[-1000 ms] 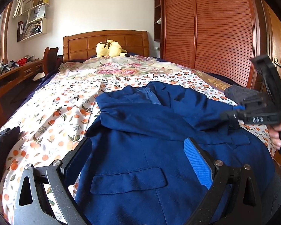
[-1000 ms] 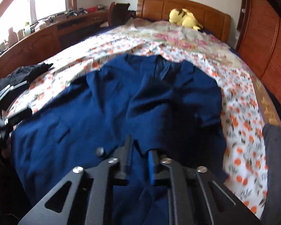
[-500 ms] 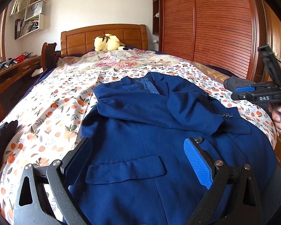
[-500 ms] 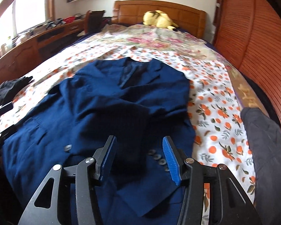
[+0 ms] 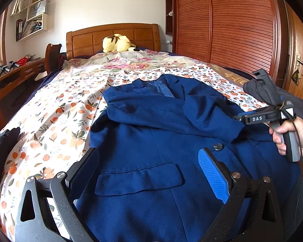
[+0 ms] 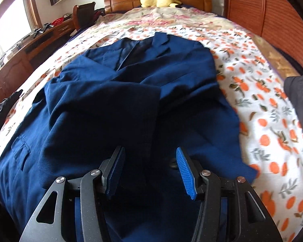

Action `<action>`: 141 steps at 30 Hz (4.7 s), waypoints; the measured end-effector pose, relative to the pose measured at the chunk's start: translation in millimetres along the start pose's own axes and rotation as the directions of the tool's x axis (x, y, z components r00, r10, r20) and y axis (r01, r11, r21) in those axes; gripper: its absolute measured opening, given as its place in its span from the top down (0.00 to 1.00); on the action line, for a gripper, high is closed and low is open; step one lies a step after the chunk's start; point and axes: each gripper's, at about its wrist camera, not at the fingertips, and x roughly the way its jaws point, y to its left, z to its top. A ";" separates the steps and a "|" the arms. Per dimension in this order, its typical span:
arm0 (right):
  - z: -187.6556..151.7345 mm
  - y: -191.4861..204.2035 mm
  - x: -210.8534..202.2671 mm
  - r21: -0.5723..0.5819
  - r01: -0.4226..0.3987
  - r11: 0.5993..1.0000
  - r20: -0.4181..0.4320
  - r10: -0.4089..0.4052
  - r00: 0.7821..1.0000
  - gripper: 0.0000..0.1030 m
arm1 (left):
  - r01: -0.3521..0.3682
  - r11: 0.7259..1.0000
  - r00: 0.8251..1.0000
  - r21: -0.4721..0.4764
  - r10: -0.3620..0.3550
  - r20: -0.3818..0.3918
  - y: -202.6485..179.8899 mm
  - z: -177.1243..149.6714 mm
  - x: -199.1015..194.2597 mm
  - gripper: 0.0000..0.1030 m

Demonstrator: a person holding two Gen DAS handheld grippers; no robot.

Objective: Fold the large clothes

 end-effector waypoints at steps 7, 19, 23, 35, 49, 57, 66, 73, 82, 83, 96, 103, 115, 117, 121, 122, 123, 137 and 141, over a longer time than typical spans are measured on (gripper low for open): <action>1.9 20.2 12.5 -0.066 -0.032 0.997 -0.012 0.031 0.999 0.53 | 0.003 1.000 1.000 -0.003 -0.003 0.005 2.1 1.4 -1.9 0.04; 14.6 31.9 -19.3 -0.170 -0.022 0.985 0.075 0.035 0.997 0.92 | -0.022 1.000 1.000 -0.021 0.022 0.018 21.3 -1.7 -19.5 0.04; 28.9 51.8 -53.4 -0.210 -0.022 0.977 0.160 0.056 0.985 0.92 | -0.037 0.999 0.999 -0.035 0.038 0.027 33.6 -5.2 -28.5 0.04; 18.5 153.1 -97.5 -0.379 -0.191 0.906 0.162 0.268 0.950 0.92 | -0.078 0.993 0.995 -0.089 0.083 0.053 70.7 -12.8 -51.5 0.04; 1.2 141.0 -75.9 -0.364 -0.119 0.924 0.137 0.179 0.974 0.70 | -0.071 0.994 0.996 -0.080 0.074 0.042 73.3 -15.6 -50.7 0.04; -13.9 88.8 -48.1 -0.270 -0.049 0.962 0.114 0.082 0.990 0.70 | -0.044 0.998 0.999 -0.039 0.044 0.001 47.8 -16.8 -34.8 0.04; -43.9 32.0 -55.7 -0.164 0.026 0.986 0.097 -0.010 0.995 0.70 | 0.011 1.000 0.999 -0.005 -0.011 -0.040 16.7 -15.8 -15.5 0.04; -67.8 7.1 -58.4 -0.109 0.055 0.993 0.083 -0.046 0.995 0.70 | 0.047 0.999 0.997 -0.001 -0.047 -0.054 0.3 -16.0 -8.9 0.04; -83.5 -9.3 -63.5 -0.057 0.055 0.997 0.090 -0.050 0.995 0.48 | 0.019 1.000 0.997 -0.021 -0.021 -0.077 -7.4 -32.9 -18.8 0.15; -84.8 -9.4 -66.1 -0.060 0.057 0.997 0.092 -0.052 0.994 0.47 | 0.011 1.000 0.997 -0.021 -0.012 -0.078 -7.7 -33.6 -22.4 0.21; -115.1 -29.4 -98.8 -0.112 0.097 0.989 0.095 -0.086 0.992 0.45 | -0.109 0.992 0.981 -0.056 0.099 -0.167 32.5 -65.9 -67.1 0.46; -124.4 -51.0 -96.2 -0.042 0.048 0.998 0.050 -0.046 0.998 0.45 | -0.147 0.986 0.968 -0.078 0.127 -0.218 56.7 -75.5 -69.6 0.46; -129.6 -52.3 -105.2 -0.088 -0.039 0.995 0.017 0.040 0.999 0.66 | -0.142 0.985 0.955 -0.094 0.111 -0.273 66.7 -86.7 -62.6 0.68; -129.8 -52.5 -106.2 -0.093 -0.052 0.994 0.026 0.055 0.998 0.73 | -0.146 0.985 0.950 -0.097 0.112 -0.292 67.6 -91.3 -60.7 0.68; -136.2 -58.3 -109.7 -0.066 -0.092 0.994 0.052 0.096 0.994 0.75 | -0.153 0.985 0.946 -0.085 0.121 -0.302 64.2 -92.9 -61.4 0.68; -138.6 -60.4 -107.7 -0.059 -0.093 0.994 0.051 0.096 0.994 0.75 | -0.153 0.985 0.945 -0.081 0.122 -0.304 63.4 -93.2 -61.6 0.68; -140.7 -61.3 -106.7 -0.056 -0.088 0.995 0.050 0.091 0.995 0.75 | -0.152 0.985 0.944 -0.077 0.121 -0.306 62.8 -93.7 -61.8 0.68; -138.4 -48.2 -109.8 -0.056 -0.134 0.989 0.086 0.139 0.987 0.79 | -0.072 0.991 0.948 -0.110 0.034 -0.316 63.4 -115.1 -78.4 0.68; -139.3 -43.8 -97.0 -0.075 -0.081 0.994 0.026 0.083 0.996 0.79 | -0.070 0.990 0.949 -0.120 0.029 -0.313 61.9 -118.1 -78.3 0.68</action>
